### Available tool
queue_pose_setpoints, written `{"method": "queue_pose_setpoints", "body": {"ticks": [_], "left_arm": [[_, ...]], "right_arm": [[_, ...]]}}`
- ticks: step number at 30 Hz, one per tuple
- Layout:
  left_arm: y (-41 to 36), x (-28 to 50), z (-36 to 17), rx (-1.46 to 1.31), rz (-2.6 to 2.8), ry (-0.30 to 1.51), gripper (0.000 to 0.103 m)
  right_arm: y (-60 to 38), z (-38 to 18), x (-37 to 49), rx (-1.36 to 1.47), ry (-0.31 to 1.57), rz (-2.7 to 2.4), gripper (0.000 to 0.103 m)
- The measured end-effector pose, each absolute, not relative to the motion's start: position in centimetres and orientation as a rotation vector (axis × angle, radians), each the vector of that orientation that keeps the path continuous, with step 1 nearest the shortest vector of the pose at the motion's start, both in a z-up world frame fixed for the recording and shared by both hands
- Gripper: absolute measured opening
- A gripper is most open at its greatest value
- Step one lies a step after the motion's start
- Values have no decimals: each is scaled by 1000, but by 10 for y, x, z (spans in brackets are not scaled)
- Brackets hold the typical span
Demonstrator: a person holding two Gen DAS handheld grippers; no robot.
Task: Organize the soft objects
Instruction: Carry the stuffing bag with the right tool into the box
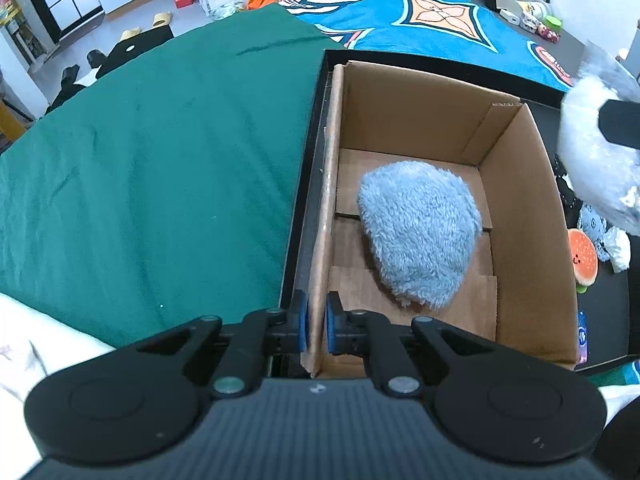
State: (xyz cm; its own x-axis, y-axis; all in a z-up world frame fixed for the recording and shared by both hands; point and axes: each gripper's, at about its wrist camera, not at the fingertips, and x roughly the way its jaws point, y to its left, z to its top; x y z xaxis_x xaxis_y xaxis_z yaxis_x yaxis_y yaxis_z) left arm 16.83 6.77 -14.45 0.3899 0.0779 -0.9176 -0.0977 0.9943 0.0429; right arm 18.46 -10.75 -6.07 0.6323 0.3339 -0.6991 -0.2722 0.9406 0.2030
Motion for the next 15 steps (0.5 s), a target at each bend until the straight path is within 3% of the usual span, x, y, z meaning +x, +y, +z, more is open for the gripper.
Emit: {"method": "queue_pose_setpoints", "body": {"ticks": [7, 9, 11, 15], "left_arm": [[77, 170, -145, -63, 107, 1178, 9], [78, 170, -146, -68, 108, 1179, 9], [79, 170, -147, -71, 110, 1181, 10], [81, 172, -148, -87, 111, 1189, 10]], "right_arm": [[-83, -53, 197, 77, 802, 389, 30], [-76, -50, 200, 91, 788, 403, 34], [-71, -47, 202, 98, 775, 427, 49], [-70, -49, 200, 99, 798, 433, 50]]}}
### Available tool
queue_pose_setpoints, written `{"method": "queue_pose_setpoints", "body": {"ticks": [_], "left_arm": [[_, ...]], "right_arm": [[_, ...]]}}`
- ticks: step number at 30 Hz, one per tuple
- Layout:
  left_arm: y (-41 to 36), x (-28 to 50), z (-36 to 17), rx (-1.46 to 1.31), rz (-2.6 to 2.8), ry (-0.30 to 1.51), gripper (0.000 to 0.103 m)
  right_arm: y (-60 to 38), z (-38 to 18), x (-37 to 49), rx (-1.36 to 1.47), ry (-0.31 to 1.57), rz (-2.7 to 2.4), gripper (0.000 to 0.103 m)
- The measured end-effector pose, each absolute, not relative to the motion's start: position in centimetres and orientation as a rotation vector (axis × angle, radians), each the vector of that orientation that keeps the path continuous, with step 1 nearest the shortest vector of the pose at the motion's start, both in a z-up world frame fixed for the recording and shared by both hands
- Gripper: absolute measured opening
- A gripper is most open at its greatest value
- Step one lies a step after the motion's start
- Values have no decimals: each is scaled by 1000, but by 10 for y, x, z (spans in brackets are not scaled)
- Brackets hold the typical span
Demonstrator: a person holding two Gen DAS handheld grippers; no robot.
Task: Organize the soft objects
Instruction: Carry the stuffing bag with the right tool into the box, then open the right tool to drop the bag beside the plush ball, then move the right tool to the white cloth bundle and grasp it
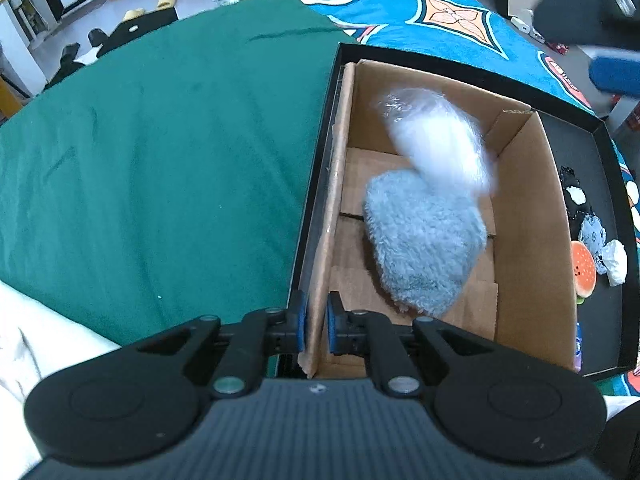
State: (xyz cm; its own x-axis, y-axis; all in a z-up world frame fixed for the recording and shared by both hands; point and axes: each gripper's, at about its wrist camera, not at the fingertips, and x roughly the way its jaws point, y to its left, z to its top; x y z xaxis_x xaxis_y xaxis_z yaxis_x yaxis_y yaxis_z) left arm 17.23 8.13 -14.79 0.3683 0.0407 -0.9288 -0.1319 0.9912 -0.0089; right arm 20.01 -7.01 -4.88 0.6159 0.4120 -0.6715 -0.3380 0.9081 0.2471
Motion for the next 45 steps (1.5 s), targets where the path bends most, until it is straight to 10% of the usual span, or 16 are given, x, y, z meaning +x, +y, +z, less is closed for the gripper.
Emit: {"method": "queue_pose_setpoints", "body": {"ticks": [11, 24, 45], "left_arm": [[75, 175, -145, -45, 133, 1199, 15], [60, 174, -137, -7, 122, 1174, 60], [34, 182, -136, 77, 181, 1160, 69]], "right_arm": [[-97, -69, 185, 132, 883, 366, 57], [-143, -88, 175, 167, 891, 285, 73], [-241, -135, 171, 285, 902, 106, 68]]}}
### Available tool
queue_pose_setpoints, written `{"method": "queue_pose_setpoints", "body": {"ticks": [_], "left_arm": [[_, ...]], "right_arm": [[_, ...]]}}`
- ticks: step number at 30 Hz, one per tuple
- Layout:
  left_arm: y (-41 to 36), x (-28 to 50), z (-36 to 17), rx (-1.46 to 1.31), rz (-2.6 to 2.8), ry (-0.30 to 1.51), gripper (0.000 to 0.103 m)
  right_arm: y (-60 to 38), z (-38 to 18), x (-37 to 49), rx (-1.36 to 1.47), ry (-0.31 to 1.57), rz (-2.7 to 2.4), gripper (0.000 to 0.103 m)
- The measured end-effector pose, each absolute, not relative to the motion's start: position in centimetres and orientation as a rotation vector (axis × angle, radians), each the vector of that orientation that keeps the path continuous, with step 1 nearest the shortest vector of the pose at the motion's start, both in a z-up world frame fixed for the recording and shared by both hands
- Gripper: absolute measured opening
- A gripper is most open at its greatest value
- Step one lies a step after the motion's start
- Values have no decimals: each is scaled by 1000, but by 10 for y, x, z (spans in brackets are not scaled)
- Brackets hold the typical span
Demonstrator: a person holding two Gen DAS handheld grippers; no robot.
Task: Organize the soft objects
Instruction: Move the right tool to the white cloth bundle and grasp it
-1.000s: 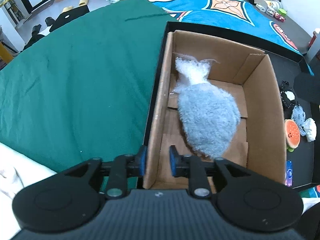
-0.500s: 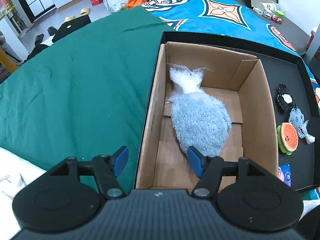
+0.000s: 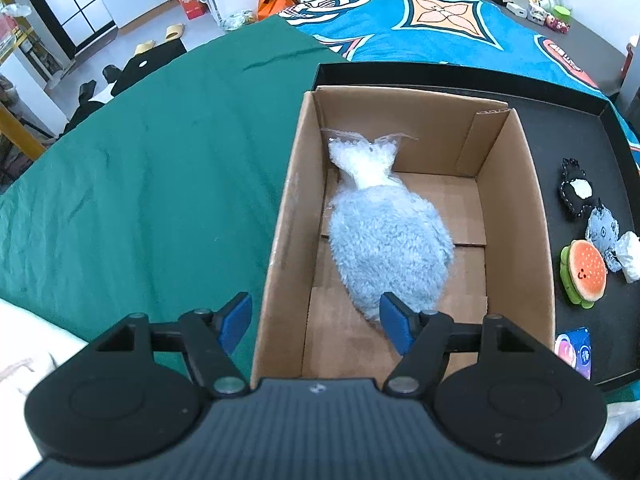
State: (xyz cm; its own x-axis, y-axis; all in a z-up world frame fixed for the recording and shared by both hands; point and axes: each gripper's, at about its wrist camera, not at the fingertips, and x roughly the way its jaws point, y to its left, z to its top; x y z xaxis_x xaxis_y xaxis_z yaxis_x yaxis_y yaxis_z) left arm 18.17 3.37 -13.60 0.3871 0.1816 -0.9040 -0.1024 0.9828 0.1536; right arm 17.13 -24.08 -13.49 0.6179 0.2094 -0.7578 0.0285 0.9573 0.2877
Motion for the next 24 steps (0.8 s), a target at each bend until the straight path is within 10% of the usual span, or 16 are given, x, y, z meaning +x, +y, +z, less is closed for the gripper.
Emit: {"method": "queue_pose_setpoints", "body": {"ticks": [24], "left_arm": [[12, 193, -148, 201, 232, 1188, 73]], "right_arm": [[-302, -195, 204, 515, 967, -80, 61]]}}
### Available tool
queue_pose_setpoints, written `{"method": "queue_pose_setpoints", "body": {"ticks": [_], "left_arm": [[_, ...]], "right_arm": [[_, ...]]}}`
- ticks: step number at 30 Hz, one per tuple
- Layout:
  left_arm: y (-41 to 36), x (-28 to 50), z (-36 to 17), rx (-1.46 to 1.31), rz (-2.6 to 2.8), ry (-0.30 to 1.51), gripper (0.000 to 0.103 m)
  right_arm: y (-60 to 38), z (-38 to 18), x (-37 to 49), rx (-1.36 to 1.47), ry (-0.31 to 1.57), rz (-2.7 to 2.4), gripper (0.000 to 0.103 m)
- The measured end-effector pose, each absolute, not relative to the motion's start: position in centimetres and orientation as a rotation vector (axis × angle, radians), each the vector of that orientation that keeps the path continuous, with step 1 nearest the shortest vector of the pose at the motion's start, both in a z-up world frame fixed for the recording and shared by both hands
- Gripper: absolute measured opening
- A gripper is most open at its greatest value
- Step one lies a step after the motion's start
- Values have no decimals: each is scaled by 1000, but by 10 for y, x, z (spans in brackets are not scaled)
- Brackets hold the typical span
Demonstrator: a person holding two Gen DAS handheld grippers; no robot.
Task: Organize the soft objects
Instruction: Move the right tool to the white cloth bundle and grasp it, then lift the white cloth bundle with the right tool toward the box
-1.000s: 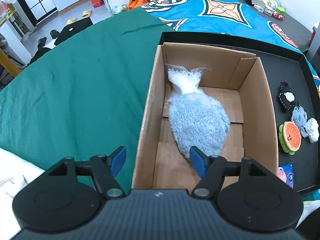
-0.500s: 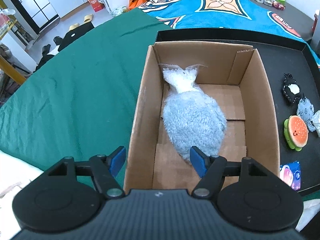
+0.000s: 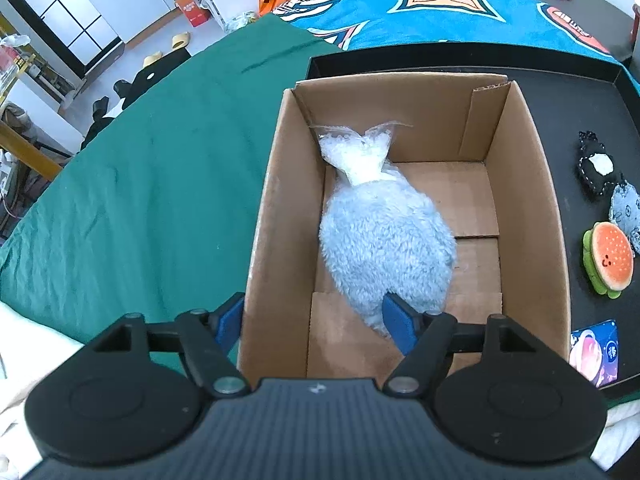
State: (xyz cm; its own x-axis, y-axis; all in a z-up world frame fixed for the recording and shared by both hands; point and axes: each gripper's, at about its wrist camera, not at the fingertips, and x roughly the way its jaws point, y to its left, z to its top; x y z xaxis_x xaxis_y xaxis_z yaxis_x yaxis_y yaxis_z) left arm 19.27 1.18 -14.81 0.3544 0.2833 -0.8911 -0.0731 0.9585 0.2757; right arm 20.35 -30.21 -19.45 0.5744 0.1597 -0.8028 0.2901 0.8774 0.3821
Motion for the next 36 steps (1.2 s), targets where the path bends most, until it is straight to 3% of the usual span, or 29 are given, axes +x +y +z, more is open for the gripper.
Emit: {"method": "queue_pose_setpoints", "body": {"ticks": [6, 7, 9, 36], "left_arm": [[11, 194, -149, 209, 238, 1194, 73], [11, 194, -149, 210, 238, 1195, 73], [10, 193, -149, 212, 238, 1195, 73], [24, 174, -145, 167, 216, 1189, 73]], "right_arm": [[-299, -204, 211, 495, 1000, -102, 61], [-298, -207, 212, 483, 1016, -106, 59], [-298, -210, 211, 480, 1041, -106, 44], [-279, -150, 179, 441, 952, -29, 42]]}}
